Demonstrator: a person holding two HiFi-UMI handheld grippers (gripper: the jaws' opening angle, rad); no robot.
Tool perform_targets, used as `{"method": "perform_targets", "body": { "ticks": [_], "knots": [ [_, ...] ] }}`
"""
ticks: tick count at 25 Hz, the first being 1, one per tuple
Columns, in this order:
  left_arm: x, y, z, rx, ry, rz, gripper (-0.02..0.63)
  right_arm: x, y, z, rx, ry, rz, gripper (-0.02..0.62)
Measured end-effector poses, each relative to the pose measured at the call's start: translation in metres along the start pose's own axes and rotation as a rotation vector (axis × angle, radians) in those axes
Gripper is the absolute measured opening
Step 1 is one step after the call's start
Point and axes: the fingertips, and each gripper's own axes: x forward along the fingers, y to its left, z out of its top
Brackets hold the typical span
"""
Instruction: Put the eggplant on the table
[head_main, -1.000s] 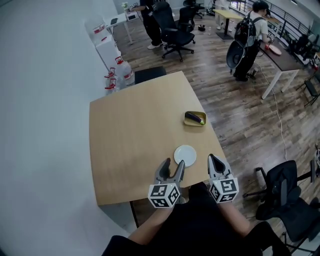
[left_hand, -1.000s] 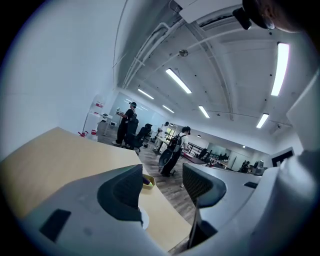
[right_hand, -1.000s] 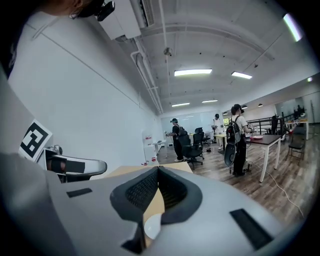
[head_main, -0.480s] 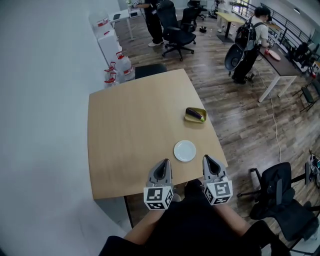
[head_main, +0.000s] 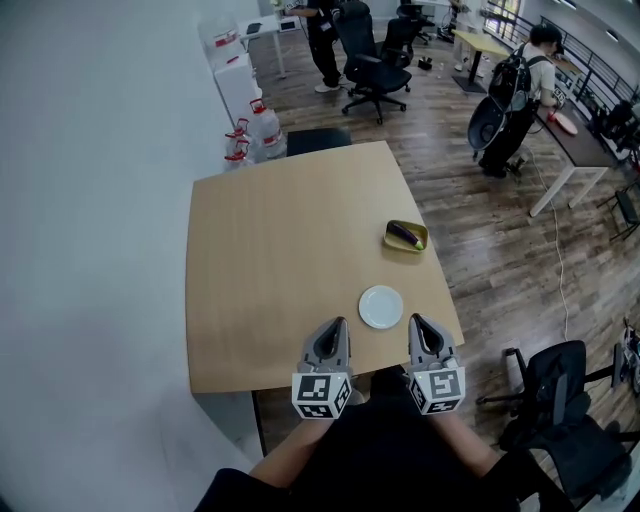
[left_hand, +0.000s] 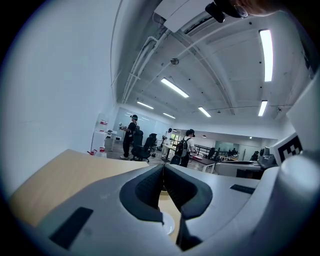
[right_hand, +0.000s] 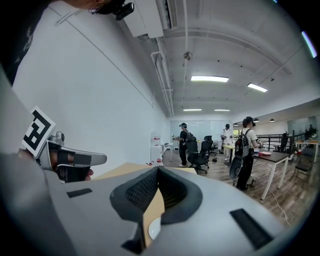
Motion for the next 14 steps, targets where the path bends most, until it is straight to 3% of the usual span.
{"method": "perform_targets", "body": {
  "ticks": [14],
  "knots": [
    [0.033,0.000,0.009,-0.009,0.010,0.001,0.017,0.018,-0.016,0.003,0.000,0.025,0.024,0.060]
  ]
}}
